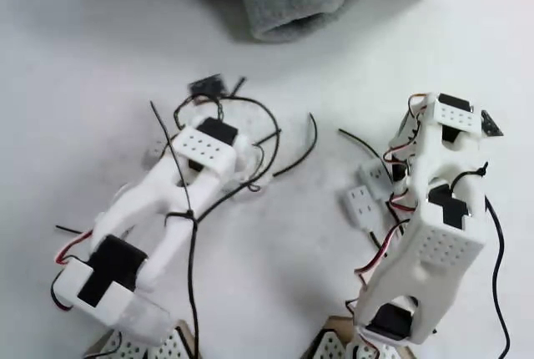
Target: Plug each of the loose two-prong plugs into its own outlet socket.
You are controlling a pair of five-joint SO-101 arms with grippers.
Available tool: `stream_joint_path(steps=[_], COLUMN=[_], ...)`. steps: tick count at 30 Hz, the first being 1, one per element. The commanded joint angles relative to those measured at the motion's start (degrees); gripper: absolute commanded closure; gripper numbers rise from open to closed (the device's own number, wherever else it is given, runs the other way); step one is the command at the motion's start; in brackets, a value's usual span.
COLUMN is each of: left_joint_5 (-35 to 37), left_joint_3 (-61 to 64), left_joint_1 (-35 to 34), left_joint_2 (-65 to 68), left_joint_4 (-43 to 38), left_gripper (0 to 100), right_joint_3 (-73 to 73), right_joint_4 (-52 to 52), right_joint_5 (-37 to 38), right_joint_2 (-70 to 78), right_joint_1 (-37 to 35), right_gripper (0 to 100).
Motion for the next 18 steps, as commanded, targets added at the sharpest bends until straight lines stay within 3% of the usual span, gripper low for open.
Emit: stream_joint_path(steps=[1,8,18], left_joint_5=[-13.1,-31.65,-42.81], left_joint_3=[-2.73,-2.37,-3.87], left_joint_1=[-0.92,-2.68,-2.77], left_joint_2=[-0.75,-0.75,-0.84], left_joint_4=[0.88,1.14,2.37], left_gripper=[98,86,76], right_joint_3=[-0.7,-0.7,-0.62], right_joint_4=[-1.27,-1.36,-2.42], right_joint_5=[0.44,0.53,0.62], right_joint_2=[-0.31,-0.31,-0.31], right_joint_1=[0.13,0.13,0.13], right_gripper=[55.0,55.0,55.0])
